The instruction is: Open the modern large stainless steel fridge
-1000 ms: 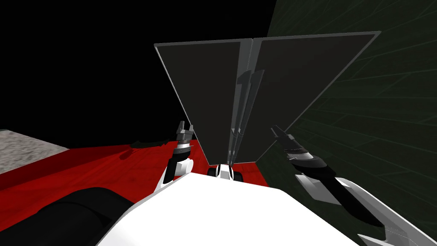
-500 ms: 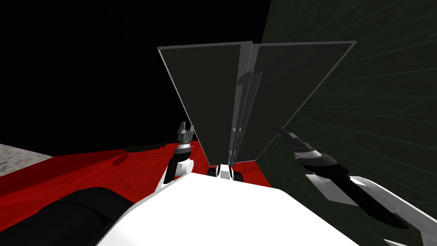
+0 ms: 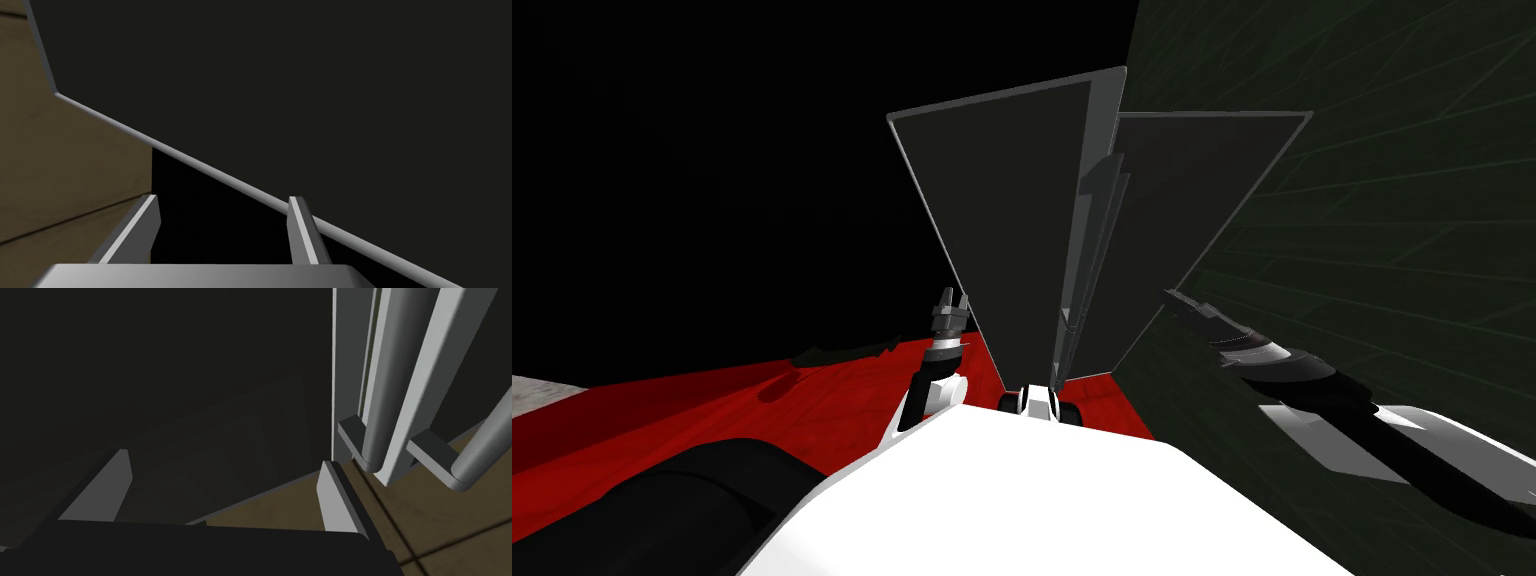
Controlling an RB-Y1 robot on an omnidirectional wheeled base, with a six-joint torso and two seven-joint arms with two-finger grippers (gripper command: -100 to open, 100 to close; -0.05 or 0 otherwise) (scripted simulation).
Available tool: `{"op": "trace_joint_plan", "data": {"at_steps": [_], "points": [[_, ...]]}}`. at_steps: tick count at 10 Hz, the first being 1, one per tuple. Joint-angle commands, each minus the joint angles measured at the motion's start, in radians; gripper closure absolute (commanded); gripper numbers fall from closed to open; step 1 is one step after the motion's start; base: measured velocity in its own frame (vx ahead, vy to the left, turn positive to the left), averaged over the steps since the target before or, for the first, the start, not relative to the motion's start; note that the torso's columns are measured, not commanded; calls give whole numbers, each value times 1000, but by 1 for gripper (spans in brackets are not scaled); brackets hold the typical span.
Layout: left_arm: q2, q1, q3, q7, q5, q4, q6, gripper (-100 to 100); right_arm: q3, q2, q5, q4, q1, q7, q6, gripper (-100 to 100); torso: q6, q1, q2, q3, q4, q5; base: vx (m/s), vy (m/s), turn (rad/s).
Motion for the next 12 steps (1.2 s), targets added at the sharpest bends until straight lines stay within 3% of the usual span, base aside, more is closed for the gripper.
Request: {"op": "trace_joint_plan", "data": {"at_steps": [1,2,7,12], "points": [[1,3,-5,1,-1,2,1,0,-38,-73,5,38,3,13,-8,-100,0,-1,-1,-1,0,0,-22,82,-94],[2,5,-9,2,-1,3,1,0,-38,-96,5,38,3,13,-8,-100,1,-2,0,1,0,0,-17,83,-44],[6,13,-22,3,-4,8,2,0,-116,-244,13,118,11,37,-18,-100,2,-6,2,2,-1,-1,1,94,-74],[6,13,-22,3,-4,8,2,0,-168,-398,18,177,15,53,-23,-100,3,-17,12,10,1,-4,-2,76,-68]]}}
